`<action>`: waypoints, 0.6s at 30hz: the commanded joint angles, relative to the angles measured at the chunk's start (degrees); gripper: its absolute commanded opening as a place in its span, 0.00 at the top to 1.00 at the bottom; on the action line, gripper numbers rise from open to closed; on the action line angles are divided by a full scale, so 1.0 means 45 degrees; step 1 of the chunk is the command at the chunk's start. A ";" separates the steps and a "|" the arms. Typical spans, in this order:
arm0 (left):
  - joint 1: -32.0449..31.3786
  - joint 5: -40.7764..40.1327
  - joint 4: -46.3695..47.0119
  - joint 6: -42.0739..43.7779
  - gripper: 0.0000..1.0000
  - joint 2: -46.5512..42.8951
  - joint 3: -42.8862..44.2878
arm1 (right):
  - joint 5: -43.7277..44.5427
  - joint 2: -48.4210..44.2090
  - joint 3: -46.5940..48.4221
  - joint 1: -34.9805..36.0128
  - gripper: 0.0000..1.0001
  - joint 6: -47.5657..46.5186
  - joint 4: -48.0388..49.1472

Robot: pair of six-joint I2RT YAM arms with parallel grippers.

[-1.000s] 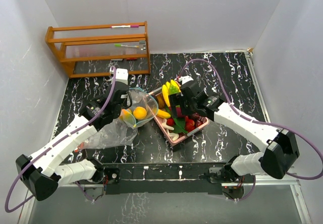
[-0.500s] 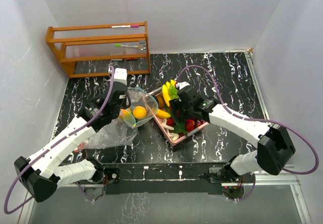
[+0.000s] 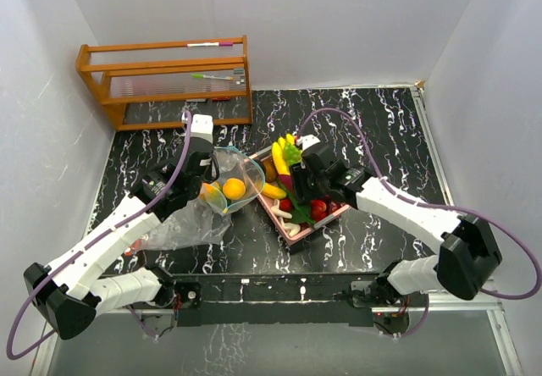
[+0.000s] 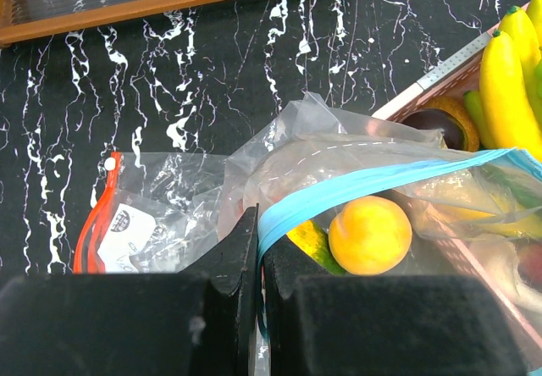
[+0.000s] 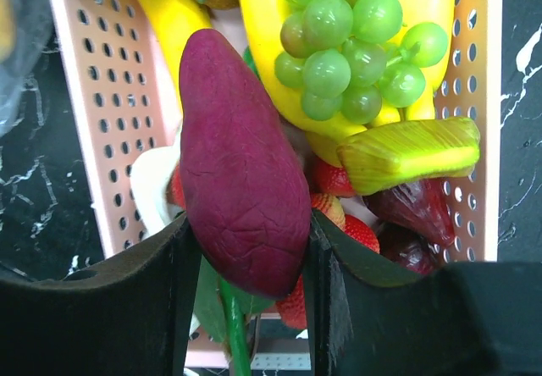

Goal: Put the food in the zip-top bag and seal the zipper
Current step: Pick up the fake vegetable from the bin.

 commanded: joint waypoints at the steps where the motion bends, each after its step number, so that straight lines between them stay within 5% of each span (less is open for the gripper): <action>1: 0.0083 -0.0025 0.0104 -0.0030 1.00 -0.0194 0.0074 | -0.0369 -0.1410 0.0803 -0.0054 0.62 -0.0343 0.0430; 18: 0.0102 0.0246 0.0665 -0.0130 1.00 0.0409 0.0078 | -0.2708 -0.3129 0.2664 -0.0058 0.66 -0.2739 -0.0033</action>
